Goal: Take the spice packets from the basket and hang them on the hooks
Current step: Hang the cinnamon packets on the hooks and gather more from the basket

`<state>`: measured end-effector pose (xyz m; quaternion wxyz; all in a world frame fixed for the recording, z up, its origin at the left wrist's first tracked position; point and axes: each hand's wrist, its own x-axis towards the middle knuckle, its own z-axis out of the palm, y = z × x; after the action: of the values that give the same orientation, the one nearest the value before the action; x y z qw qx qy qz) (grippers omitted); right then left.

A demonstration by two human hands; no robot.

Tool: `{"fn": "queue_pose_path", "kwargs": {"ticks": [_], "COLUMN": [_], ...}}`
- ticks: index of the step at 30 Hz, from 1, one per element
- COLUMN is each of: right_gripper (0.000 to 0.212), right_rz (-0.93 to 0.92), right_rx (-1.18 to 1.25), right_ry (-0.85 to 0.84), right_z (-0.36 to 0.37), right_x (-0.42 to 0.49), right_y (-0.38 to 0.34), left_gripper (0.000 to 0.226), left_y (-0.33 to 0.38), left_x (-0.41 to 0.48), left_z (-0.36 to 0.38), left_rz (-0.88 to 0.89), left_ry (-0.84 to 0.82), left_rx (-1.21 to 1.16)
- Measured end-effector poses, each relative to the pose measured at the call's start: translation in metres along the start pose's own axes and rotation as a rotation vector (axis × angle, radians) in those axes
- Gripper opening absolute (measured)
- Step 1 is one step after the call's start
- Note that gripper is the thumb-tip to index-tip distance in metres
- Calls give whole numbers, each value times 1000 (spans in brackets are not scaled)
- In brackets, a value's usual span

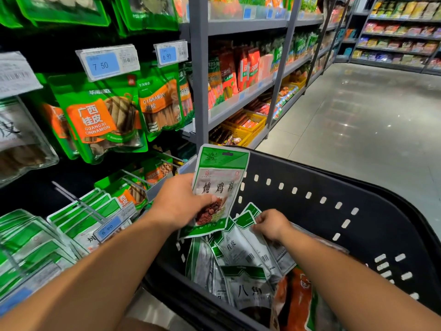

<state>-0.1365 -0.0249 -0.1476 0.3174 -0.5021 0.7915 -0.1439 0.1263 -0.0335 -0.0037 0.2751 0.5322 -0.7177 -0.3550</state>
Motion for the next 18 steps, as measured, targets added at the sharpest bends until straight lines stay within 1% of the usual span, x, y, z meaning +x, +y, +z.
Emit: {"fn": "queue_pose_path", "kwargs": {"ticks": [3,5,9,12,15,18], "right_gripper": [31,35,22,20,20,10], "right_rz": [-5,-18,-55,-75,-113,-167], "right_rx": [-27,25,183,376,509,608], "right_ry": [17,29,32,43,64,98], "right_z": [3,-2,-28,-54,-83,-110], "right_x": [1,0,-8,-23,-42,-60], "right_y": [-2,-1,0,-4,-10,-14], "left_gripper": [21,22,23,26,30,29], "left_y": [0,-1,0,2,4,5], "left_x": [0,0,0,0,1,0], "left_z": [-1,-1,0,0,1,1], "left_rz": [6,4,11,11,-5,-3], "left_ry": [-3,-10,-13,17,56,101], "left_rx": [0,-10,-11,-7,-10,-53]}}
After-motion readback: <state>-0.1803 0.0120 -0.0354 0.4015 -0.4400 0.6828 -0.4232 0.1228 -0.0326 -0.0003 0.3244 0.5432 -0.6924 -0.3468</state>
